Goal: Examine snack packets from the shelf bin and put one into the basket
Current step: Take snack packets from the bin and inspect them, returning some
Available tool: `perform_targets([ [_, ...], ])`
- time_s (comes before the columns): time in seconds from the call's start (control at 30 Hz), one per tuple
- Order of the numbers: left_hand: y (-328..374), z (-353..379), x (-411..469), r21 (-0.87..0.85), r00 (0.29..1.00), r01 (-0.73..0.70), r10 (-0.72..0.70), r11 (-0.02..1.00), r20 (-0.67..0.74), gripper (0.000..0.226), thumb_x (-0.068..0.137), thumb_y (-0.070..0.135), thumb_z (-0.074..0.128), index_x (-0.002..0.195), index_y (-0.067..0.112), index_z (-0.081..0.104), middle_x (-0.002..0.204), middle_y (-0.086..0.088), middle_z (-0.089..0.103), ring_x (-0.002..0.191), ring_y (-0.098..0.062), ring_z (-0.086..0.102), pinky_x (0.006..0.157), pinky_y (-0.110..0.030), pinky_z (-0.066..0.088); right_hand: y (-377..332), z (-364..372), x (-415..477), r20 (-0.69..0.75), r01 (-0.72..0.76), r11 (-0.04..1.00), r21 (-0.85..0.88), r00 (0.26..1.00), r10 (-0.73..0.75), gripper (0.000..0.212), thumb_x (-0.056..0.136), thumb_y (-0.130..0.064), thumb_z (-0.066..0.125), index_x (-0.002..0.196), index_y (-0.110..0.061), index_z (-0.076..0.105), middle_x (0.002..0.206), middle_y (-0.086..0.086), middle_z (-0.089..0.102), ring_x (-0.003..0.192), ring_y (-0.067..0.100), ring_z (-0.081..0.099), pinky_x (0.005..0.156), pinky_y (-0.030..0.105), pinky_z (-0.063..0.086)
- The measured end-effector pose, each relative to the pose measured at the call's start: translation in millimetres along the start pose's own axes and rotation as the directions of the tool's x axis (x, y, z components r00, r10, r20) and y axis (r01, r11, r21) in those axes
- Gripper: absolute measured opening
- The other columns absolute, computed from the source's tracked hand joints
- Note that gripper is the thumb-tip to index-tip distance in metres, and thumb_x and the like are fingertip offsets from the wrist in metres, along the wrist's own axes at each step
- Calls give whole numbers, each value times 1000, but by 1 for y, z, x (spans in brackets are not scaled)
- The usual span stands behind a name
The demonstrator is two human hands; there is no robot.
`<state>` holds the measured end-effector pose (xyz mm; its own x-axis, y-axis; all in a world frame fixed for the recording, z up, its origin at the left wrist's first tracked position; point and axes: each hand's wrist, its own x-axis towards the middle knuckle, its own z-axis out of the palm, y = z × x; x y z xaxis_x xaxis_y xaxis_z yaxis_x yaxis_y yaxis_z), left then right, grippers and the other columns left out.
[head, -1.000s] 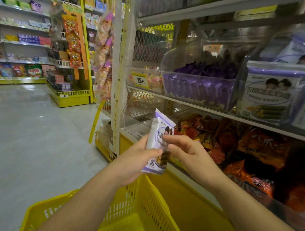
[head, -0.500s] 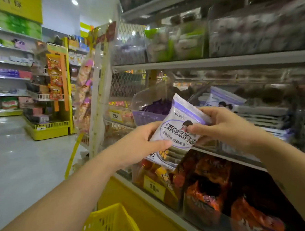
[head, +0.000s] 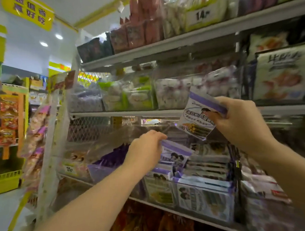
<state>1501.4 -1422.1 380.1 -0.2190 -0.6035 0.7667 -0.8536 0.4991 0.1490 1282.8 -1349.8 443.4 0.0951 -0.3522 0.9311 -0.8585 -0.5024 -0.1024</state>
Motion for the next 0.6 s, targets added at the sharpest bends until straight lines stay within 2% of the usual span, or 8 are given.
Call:
perform_targets([
  [0.1, 6, 12, 20, 163, 960, -267, 248, 950, 130, 39, 98, 28, 50, 136, 32, 50, 140, 11, 52, 131, -12, 44, 114, -41, 29, 8, 5, 6, 20, 1, 999, -44, 1000, 0, 20, 90, -27, 64, 109, -23, 68, 89, -1, 73, 79, 21, 67, 68, 40, 55],
  [0.17, 4, 18, 28, 188, 927, -324, 272, 927, 258, 37, 99, 32, 48, 137, 34, 48, 140, 12, 51, 132, -10, 42, 119, -42, 15, 9, 11, 10, 43, 13, 998, -68, 999, -10, 21, 90, -28, 63, 110, -23, 67, 91, -2, 72, 81, 20, 67, 69, 39, 55],
  [0.2, -1, 19, 30, 203, 916, -330, 261, 922, 304, 35, 100, 28, 48, 134, 35, 50, 137, 12, 54, 129, -9, 45, 119, -40, 15, 8, 15, 11, 55, 13, 998, -67, 998, -10, 20, 90, -29, 63, 110, -24, 67, 89, -3, 72, 79, 19, 66, 67, 38, 55],
  [0.3, -24, 15, 33, 255, 912, -312, 213, 915, 352, 32, 97, 13, 48, 120, 33, 60, 121, 11, 64, 116, -11, 57, 113, -33, 26, 6, 29, 16, 96, -18, 1000, -18, 995, 19, 17, 91, -31, 63, 107, -26, 67, 78, -7, 68, 67, 13, 62, 59, 33, 52],
  [0.4, -41, 12, 28, 183, 911, -230, 145, 956, 387, 32, 98, 15, 43, 116, 29, 66, 116, 6, 69, 109, -15, 61, 97, -30, 44, 3, 46, 19, 152, -41, 999, 10, 988, 39, 14, 92, -31, 62, 104, -26, 65, 74, -10, 64, 62, 8, 57, 56, 27, 48],
  [0.5, -41, 15, 28, 177, 922, -221, 146, 959, 359, 29, 100, 22, 44, 119, 28, 64, 116, 4, 69, 108, -16, 60, 91, -32, 47, 0, 62, 18, 185, -73, 997, 7, 980, 70, 12, 92, -30, 62, 102, -25, 65, 76, -9, 63, 65, 9, 57, 59, 28, 49],
  [0.6, -35, 21, 37, 251, 924, -246, 149, 936, 353, 26, 98, 25, 47, 118, 28, 63, 118, 3, 65, 108, -20, 59, 90, -35, 47, -1, 75, 14, 206, -105, 994, 14, 973, 100, 13, 92, -28, 60, 105, -26, 65, 85, -8, 67, 77, 12, 62, 70, 33, 55],
])
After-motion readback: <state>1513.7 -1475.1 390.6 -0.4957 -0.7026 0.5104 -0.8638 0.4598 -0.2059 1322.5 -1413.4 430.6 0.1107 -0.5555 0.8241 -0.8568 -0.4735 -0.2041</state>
